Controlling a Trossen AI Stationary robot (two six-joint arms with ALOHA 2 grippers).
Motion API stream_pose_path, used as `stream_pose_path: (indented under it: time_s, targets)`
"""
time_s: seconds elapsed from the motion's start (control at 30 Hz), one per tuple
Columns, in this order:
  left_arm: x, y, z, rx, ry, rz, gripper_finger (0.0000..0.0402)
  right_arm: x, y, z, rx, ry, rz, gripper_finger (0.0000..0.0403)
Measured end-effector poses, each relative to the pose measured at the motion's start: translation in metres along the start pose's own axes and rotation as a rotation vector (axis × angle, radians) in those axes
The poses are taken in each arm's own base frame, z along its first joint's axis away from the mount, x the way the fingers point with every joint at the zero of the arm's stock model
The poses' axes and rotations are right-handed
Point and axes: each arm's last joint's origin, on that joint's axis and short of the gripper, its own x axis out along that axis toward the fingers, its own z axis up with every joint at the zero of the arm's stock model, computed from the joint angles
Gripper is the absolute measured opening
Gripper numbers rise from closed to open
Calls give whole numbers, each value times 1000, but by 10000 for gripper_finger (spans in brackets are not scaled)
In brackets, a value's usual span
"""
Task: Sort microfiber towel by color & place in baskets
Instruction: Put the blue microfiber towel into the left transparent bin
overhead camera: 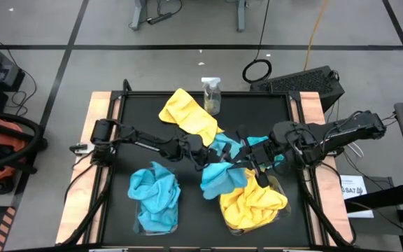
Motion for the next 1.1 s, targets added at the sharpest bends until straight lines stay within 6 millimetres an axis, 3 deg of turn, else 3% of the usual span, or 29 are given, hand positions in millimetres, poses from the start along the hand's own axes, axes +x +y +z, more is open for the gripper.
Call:
stream_pose_path:
  time_s: [0.1,0.27,0.3,0.53,0.7,0.87,1.1]
  targets:
    - [1,-1,1,25,-3,-18,211,0,0,-1,1,6,-1,0]
    - [0,-1,0,29,0,-44,43,0,0,0,1,6,-3,0]
    - [0,-1,-1,34,8,-44,24,0,0,0,1,6,-3,1]
    - [-2,1,0,39,27,-41,10,0,0,-2,61,21,1,28]
    - [-11,2,8,57,138,-19,8,-1,4,-6,119,71,13,73]
    - [-31,-4,36,134,308,58,8,-1,11,-14,148,183,-24,135]
    - [-70,-27,93,214,471,172,8,-2,18,-19,136,272,-69,209]
